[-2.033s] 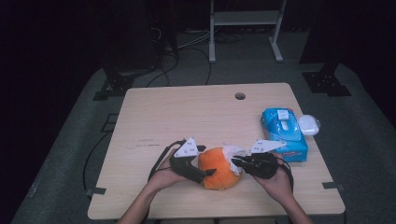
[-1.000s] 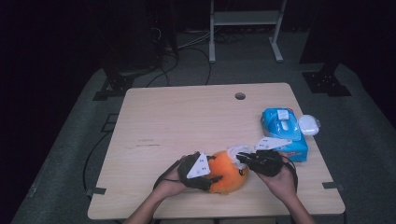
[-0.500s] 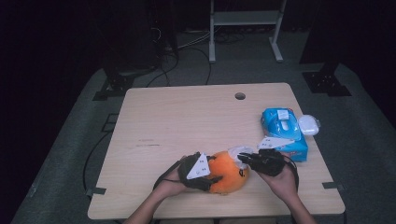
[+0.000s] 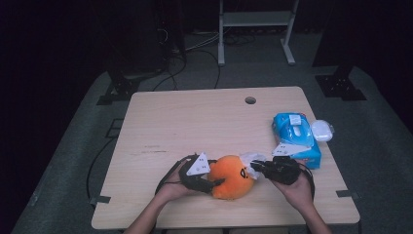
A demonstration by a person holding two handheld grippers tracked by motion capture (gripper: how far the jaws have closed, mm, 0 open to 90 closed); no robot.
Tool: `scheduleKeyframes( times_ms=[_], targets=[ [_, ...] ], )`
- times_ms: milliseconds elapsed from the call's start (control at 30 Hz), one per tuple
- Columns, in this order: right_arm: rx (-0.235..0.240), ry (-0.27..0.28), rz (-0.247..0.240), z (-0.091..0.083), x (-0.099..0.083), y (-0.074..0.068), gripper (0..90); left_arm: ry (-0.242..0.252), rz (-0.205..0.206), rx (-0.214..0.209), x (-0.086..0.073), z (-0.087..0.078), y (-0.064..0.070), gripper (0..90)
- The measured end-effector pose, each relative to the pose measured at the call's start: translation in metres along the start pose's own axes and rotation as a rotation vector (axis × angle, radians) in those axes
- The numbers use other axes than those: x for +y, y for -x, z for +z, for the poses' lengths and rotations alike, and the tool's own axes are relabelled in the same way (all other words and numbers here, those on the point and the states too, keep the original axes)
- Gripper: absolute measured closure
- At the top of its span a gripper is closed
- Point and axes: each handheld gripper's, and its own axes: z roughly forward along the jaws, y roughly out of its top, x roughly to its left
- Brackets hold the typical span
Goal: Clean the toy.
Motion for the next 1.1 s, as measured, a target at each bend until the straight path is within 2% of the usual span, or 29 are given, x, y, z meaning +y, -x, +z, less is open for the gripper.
scheduleKeyframes(
  times_ms=[67,100,133,167,200,233,267,300,333,367,400,433,467,500,533,567,600,633,700,767,833,900,933,967,1000,1033,1067,1100],
  targets=[
    [0.025,-0.002,-0.040,0.001,0.005,-0.011,82.8,0.000,-0.012,-0.007,0.000,0.000,-0.002,33.3],
    [0.013,-0.016,-0.063,0.003,0.005,-0.013,82.8,0.003,-0.013,-0.011,-0.001,0.000,-0.002,33.3],
    [0.008,-0.029,-0.065,0.006,0.003,-0.011,82.9,0.006,-0.016,-0.010,-0.001,0.000,-0.002,33.3],
    [0.003,-0.035,-0.048,0.007,0.000,-0.006,82.9,0.005,-0.020,-0.009,-0.001,-0.001,-0.002,33.3],
    [-0.026,-0.052,-0.033,0.008,-0.002,0.001,82.9,0.005,-0.020,-0.009,-0.001,-0.001,-0.002,33.3],
    [-0.042,-0.051,0.002,0.007,-0.003,0.007,82.9,0.005,-0.016,-0.009,-0.001,0.000,-0.002,33.3],
    [-0.037,-0.039,0.017,0.005,-0.003,0.008,83.0,0.003,-0.015,-0.010,-0.001,0.000,-0.003,33.3],
    [-0.028,-0.018,0.010,0.003,0.000,0.003,83.0,0.005,-0.015,-0.009,-0.001,0.000,-0.003,33.3],
    [0.002,0.002,-0.014,0.002,0.004,-0.004,82.9,0.007,-0.017,-0.006,-0.001,0.001,-0.002,33.3],
    [0.002,0.002,-0.014,0.002,0.004,-0.004,82.9,0.007,-0.017,-0.006,-0.001,0.001,-0.002,33.3],
    [-0.002,-0.012,-0.100,0.006,0.011,-0.022,82.9,0.007,-0.016,-0.003,0.000,0.002,-0.002,33.2],
    [-0.017,-0.028,-0.116,0.009,0.011,-0.024,82.9,0.006,-0.012,0.000,0.001,0.001,-0.001,33.0],
    [-0.017,-0.028,-0.116,0.009,0.011,-0.024,82.9,0.006,-0.012,0.000,0.001,0.001,-0.001,32.2],
    [-0.028,-0.052,-0.103,0.017,0.005,-0.017,83.0,0.017,-0.033,-0.020,0.006,-0.003,-0.003,28.0],
    [-0.024,-0.055,-0.083,0.018,0.002,-0.012,83.0,0.034,-0.055,-0.031,0.011,-0.008,-0.005,24.1],
    [-0.022,-0.049,-0.066,0.016,0.001,-0.009,83.0,0.048,-0.066,-0.031,0.015,-0.013,-0.007,19.1],
    [-0.045,-0.050,-0.071,0.014,0.000,-0.008,82.9,0.061,-0.060,-0.022,0.018,-0.017,-0.008,18.2],
    [-0.065,-0.052,-0.075,0.012,-0.001,-0.007,82.9,0.052,-0.050,-0.022,0.018,-0.018,-0.007,18.4],
    [-0.065,-0.050,-0.053,0.011,-0.002,0.000,82.9,0.039,-0.053,-0.056,0.013,-0.012,-0.005,24.2],
    [-0.070,-0.052,-0.040,0.010,-0.003,0.003,82.9,0.060,-0.076,-0.057,0.010,-0.007,-0.003,30.6],
    [-0.078,-0.022,-0.054,0.006,0.001,-0.003,83.1,0.065,-0.094,-0.044,0.010,-0.007,-0.005,37.7],
    [-0.008,0.021,-0.070,0.001,0.008,-0.017,83.1,0.085,-0.123,-0.049,0.010,-0.007,-0.006,40.7],
    [0.019,0.028,-0.095,0.003,0.012,-0.027,83.1,0.085,-0.125,-0.048,0.009,-0.006,-0.006,41.3],
    [0.030,0.019,-0.133,0.007,0.014,-0.038,83.1,0.080,-0.119,-0.046,0.009,-0.006,-0.007,41.7],
    [0.030,0.019,-0.133,0.007,0.014,-0.038,83.1,0.080,-0.119,-0.046,0.009,-0.006,-0.007,41.9],
    [0.032,-0.020,-0.197,0.017,0.013,-0.053,83.0,0.068,-0.121,-0.038,0.008,-0.006,-0.007,42.2],
    [0.009,-0.031,-0.225,0.021,0.012,-0.055,83.1,0.073,-0.128,-0.038,0.006,-0.006,-0.008,42.3],
    [0.008,-0.032,-0.210,0.020,0.011,-0.052,83.1,0.078,-0.141,-0.041,0.005,-0.007,-0.008,42.4]
  ],
)
